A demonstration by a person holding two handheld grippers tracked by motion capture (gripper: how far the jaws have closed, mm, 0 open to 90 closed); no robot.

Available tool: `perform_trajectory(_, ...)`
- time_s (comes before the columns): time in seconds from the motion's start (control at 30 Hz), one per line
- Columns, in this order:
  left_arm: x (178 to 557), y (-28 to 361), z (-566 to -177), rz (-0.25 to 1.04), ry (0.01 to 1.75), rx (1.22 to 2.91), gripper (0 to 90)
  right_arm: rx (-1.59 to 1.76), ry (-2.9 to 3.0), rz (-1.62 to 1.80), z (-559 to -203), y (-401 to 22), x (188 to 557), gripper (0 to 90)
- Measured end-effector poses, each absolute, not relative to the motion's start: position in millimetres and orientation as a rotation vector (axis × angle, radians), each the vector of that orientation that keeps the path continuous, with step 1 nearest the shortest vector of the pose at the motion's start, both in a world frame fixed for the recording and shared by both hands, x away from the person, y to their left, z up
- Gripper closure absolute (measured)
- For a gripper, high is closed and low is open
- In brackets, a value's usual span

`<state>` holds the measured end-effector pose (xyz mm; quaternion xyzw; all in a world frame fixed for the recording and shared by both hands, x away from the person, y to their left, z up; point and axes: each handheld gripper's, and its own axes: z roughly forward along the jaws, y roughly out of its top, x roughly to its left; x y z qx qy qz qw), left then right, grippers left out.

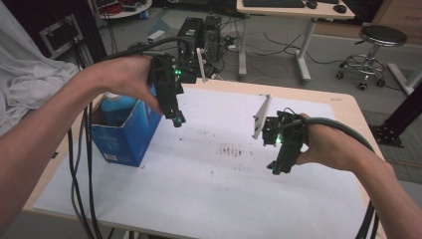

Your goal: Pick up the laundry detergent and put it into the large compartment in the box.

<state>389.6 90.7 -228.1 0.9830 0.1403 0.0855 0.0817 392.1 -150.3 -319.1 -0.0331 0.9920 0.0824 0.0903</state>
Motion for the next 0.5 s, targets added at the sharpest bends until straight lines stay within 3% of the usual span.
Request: perform_trajectory(0.5, 383, 57, -282, 0.232, 0.355, 2.979, 16.3, -0.077, 2.933, 0.255, -313, -152, 392, 11.6)
